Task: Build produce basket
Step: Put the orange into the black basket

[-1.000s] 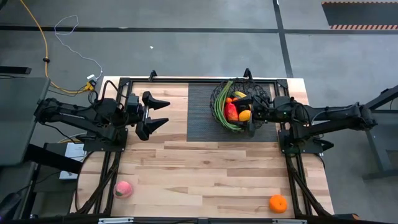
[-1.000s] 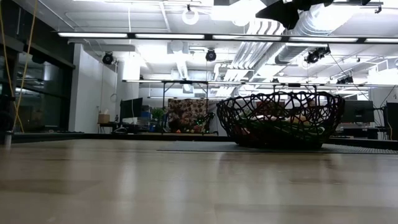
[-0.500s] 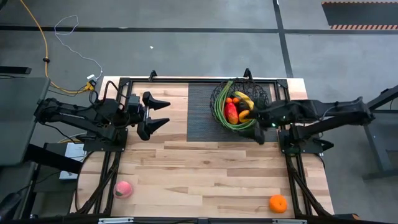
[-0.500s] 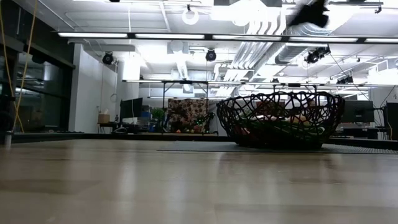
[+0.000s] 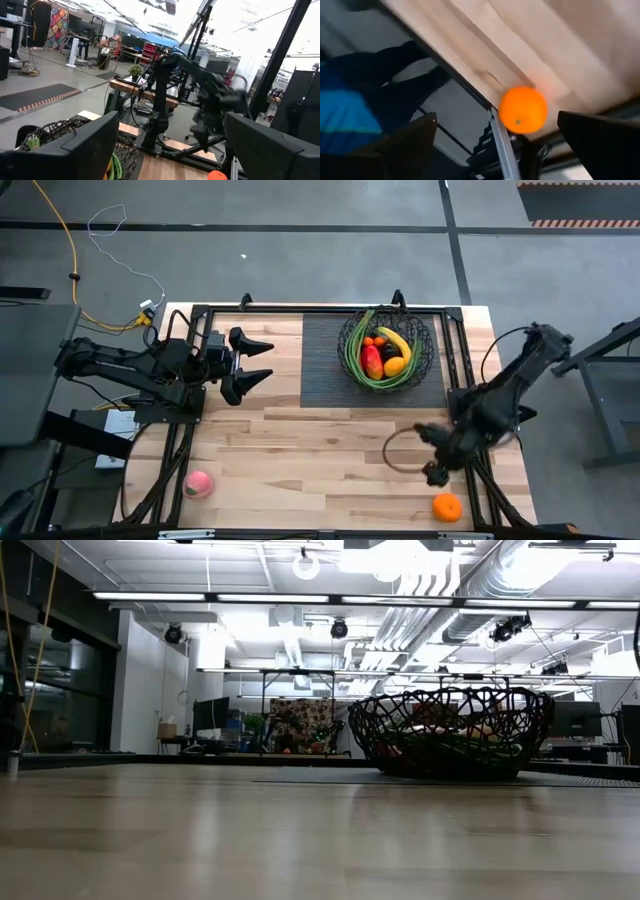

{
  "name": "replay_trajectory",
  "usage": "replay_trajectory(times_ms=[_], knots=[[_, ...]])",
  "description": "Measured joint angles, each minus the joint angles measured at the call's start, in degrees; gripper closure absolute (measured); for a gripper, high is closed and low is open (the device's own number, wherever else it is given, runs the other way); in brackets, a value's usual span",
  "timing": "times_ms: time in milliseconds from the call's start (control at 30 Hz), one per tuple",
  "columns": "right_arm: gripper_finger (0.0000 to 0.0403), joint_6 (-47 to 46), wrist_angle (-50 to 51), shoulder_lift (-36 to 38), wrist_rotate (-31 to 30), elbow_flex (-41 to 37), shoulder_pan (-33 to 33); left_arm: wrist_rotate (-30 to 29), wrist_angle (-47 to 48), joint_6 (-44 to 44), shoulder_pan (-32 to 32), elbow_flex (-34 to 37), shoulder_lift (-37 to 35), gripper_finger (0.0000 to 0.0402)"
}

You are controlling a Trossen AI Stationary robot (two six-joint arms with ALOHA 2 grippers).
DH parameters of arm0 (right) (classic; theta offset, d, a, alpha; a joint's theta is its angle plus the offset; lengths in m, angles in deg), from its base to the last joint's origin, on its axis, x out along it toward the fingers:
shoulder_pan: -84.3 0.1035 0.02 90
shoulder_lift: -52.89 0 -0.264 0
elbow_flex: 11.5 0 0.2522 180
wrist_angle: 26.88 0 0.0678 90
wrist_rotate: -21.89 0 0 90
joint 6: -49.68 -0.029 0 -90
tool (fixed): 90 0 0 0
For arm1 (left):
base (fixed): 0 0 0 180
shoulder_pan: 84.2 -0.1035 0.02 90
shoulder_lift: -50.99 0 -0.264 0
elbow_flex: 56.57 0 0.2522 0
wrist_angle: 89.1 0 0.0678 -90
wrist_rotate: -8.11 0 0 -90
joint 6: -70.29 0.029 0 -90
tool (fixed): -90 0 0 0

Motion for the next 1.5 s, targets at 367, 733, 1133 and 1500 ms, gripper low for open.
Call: replay_trajectory(times_ms=[367, 733, 1133, 1500], knots=[[0.0006, -16.1, -5.5, -17.8, 12.4, -0.1, 7.3, 0.9, 0.0, 0.0, 0.0, 0.0, 0.0, 0.0053], [0.0006, -17.1, -11.2, -26.6, 16.8, -0.1, 7.3, 1.1, 0.0, -0.2, 0.0, 0.0, 0.0, 0.0053], [0.0006, -13.5, -13.0, -34.7, 20.3, -0.1, 7.4, 1.1, 0.0, -0.1, 0.0, 0.0, 0.0, 0.0053], [0.0032, -11.3, -13.0, -35.7, 21.9, -0.1, 7.4, 1.0, 0.0, 0.0, 0.0, 0.0, 0.0, 0.0053]])
